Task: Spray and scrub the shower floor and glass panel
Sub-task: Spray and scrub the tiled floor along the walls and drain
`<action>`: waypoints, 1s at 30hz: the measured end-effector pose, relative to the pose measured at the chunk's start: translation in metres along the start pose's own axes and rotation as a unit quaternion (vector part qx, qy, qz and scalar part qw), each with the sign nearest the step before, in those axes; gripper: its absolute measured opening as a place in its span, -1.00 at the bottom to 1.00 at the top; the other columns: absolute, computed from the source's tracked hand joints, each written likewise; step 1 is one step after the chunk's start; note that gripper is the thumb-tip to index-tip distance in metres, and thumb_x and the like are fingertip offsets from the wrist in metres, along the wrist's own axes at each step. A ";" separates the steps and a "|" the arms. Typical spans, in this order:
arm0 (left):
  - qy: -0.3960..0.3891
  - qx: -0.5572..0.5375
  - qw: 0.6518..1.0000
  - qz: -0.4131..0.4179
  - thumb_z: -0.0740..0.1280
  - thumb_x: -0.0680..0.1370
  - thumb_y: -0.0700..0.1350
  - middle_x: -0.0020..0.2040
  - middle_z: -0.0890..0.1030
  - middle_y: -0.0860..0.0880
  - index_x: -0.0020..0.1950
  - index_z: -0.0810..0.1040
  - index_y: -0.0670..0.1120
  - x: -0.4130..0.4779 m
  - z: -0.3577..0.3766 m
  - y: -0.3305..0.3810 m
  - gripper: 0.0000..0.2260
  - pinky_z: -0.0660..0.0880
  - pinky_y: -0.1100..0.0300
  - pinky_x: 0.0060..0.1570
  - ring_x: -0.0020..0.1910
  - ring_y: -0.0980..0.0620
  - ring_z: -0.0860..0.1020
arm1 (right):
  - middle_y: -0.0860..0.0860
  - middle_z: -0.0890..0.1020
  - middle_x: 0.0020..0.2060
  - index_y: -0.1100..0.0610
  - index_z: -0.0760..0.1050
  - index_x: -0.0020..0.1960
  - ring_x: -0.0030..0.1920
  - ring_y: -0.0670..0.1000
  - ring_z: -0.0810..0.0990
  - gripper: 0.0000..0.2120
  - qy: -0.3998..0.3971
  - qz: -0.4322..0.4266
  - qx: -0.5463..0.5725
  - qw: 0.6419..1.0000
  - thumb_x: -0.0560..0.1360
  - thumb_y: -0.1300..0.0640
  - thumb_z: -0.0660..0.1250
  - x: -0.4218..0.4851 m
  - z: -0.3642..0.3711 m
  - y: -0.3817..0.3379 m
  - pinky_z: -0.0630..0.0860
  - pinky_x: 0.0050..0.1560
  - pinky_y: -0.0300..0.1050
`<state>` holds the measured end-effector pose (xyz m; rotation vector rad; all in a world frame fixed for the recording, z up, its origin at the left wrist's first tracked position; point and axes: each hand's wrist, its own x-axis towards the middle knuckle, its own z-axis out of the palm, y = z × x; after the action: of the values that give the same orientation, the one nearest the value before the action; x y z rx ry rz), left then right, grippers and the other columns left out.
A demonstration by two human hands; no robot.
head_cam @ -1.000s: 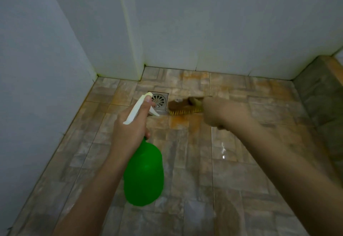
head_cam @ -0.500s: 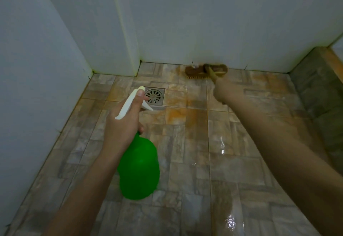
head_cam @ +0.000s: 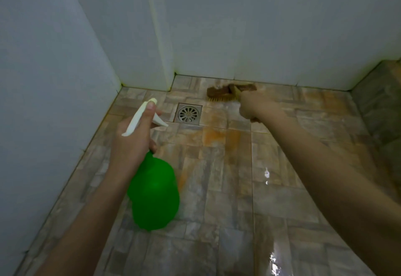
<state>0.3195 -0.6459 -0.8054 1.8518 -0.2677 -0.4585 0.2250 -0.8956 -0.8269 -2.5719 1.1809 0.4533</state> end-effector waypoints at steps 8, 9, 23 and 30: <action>0.024 -0.014 1.000 -0.007 0.28 0.58 0.31 -0.19 0.72 0.12 -0.28 0.65 0.37 -0.001 -0.023 -0.005 -0.72 0.47 0.05 -0.27 -0.55 0.07 0.45 | 0.05 0.50 -0.19 0.17 -0.07 0.58 -0.38 0.05 0.44 -0.33 0.043 -0.078 -0.030 0.996 0.55 0.42 0.09 0.009 0.028 -0.073 0.38 -0.45 -0.11; 0.029 -0.017 0.999 -0.012 0.28 0.58 0.31 -0.17 0.72 0.08 -0.26 0.65 0.34 -0.001 -0.026 -0.006 -0.73 0.47 0.05 -0.27 -0.54 0.05 0.46 | 0.12 0.52 -0.20 0.14 -0.10 0.58 -0.39 0.06 0.46 -0.31 0.052 -0.082 -0.013 0.995 0.54 0.42 0.10 0.014 0.025 -0.078 0.41 -0.45 -0.10; 0.057 -0.014 0.998 -0.020 0.29 0.59 0.27 -0.10 0.74 -0.01 -0.10 0.66 0.21 -0.006 -0.068 -0.022 -0.76 0.49 0.12 -0.32 -0.56 0.08 0.47 | 0.17 0.48 -0.05 0.05 0.10 0.55 -0.42 0.01 0.49 -0.39 -0.041 -0.152 -0.059 0.986 0.55 0.37 0.11 -0.041 0.026 -0.104 0.42 -0.56 -0.16; 0.076 0.010 0.997 -0.014 0.25 0.61 0.26 -0.07 0.74 0.06 0.01 0.68 0.12 -0.015 -0.099 -0.029 -0.71 0.50 0.13 -0.34 -0.59 0.09 0.46 | 0.20 0.54 0.03 -0.22 -0.31 0.53 -0.43 0.06 0.50 -0.13 0.010 -0.224 -0.077 0.971 0.53 0.42 0.06 -0.011 0.048 -0.126 0.47 -0.52 -0.07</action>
<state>0.3481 -0.5457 -0.8033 1.9020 -0.1437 -0.3341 0.3069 -0.7906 -0.8514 -2.8664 0.5524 0.4265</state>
